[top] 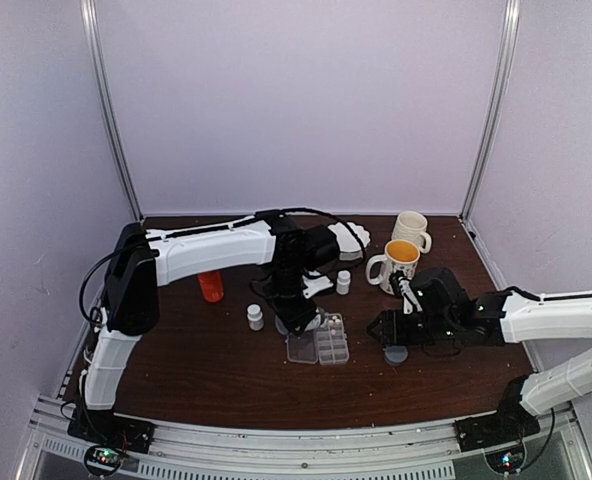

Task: Sort the pills into containers
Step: Pour the pill into the compartment of the pill container, then pick up the lid of the pill bottle from the center of the board.

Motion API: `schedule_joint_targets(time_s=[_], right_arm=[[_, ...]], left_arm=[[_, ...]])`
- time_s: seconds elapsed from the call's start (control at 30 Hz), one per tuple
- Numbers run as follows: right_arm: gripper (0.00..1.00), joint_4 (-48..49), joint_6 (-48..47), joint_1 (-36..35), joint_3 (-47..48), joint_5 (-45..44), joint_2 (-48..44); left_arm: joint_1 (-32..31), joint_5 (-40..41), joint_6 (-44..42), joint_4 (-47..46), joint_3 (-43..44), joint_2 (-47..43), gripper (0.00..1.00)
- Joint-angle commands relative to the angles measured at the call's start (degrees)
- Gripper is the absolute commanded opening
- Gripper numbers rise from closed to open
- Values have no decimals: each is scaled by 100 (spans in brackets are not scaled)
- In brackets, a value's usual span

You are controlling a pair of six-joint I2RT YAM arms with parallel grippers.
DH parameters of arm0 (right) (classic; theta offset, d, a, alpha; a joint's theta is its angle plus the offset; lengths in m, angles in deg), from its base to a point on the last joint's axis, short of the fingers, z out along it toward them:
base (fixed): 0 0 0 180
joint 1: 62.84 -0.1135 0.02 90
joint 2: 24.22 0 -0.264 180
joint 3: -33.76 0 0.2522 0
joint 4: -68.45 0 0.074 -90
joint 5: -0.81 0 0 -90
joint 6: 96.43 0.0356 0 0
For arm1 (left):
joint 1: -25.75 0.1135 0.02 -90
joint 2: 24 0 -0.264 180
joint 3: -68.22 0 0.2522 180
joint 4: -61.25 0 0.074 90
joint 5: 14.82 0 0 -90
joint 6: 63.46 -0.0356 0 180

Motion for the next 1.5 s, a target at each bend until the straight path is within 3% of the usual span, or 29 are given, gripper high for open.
schedule_joint_targets(time_s=[0.0,0.1,0.3,0.9,1.2,1.47], right_arm=[[58,-732,-290,-29,288,-336,60],[65,-1407,-510,-35,574,-604,242],[73,-2201,-857,-194,1053,-988,824],[72,-2776,-872,-363,1573,-1492,1923],[70,-2776,-846,-354,1598,-1449,2024],[68,-2726,-837,-354,1601,-1386,2064]], left_arm=[[-33,-28,-56,-302,-248,-278,0],[-36,22,-2,-296,-214,-322,0],[-33,115,68,-1129,-838,-883,0],[-50,-397,165,-3132,-2964,-2295,0],[-149,-118,118,-4514,-4284,-3183,0],[-677,458,-60,-5461,-5823,-4429,0]])
